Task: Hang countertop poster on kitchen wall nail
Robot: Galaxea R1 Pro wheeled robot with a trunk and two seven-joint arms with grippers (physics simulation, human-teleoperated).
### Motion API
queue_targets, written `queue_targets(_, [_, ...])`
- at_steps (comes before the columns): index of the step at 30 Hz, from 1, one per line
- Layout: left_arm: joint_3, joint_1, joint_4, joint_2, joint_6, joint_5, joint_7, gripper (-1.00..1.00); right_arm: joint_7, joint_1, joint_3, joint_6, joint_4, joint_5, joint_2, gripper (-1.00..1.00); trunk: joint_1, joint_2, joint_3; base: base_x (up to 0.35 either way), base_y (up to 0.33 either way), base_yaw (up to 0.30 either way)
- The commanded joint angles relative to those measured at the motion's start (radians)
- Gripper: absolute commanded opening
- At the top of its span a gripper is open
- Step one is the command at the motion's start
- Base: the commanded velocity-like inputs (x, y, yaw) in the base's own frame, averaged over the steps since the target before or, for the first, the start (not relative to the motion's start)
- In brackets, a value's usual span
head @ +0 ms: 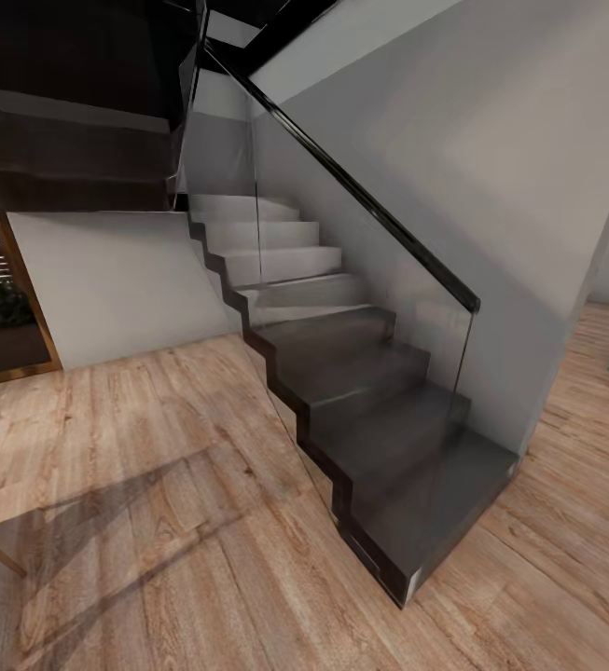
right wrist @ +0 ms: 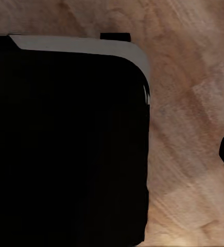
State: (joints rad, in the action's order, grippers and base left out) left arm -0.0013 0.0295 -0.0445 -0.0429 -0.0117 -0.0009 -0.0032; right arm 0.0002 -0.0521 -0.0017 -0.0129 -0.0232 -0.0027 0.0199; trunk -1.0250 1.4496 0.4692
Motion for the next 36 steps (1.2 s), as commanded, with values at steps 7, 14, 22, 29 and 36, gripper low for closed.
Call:
queue_targets(7, [0.003, 0.008, -0.041, -0.010, -0.005, -0.005, 0.003, 1.00, -0.004, -0.041, -0.004, -0.041, -0.040, -0.006, 0.035, 1.00, 0.000, 0.000, 0.001, 0.000, 0.000, 0.000])
queue_targets(14, [0.006, 0.008, -0.623, -0.002, -0.007, -0.005, 0.005, 1.00, -0.005, -0.064, -0.004, -0.207, -0.400, -0.008, 0.037, 1.00, 0.000, 0.000, 0.001, 0.000, 0.000, 0.000])
queue_targets(22, [0.015, 0.008, -0.631, 0.010, -0.077, -0.004, 0.005, 1.00, -0.004, -0.064, -0.002, -0.208, -0.402, -0.007, 0.037, 1.00, 0.000, 0.000, 0.001, 0.000, 0.000, 0.000])
queue_targets(29, [0.016, 0.008, -0.618, 0.018, -0.098, -0.002, 0.005, 1.00, -0.003, -0.064, 0.000, -0.207, -0.400, -0.005, 0.037, 1.00, 0.000, 0.000, 0.001, -0.030, -0.034, 0.009])
queue_targets(36, [0.015, 0.008, -0.602, 0.018, -0.099, -0.003, 0.004, 1.00, -0.005, -0.064, 0.003, -0.206, -0.400, -0.004, 0.030, 1.00, 0.000, 0.000, 0.001, -0.030, -0.039, 0.264])
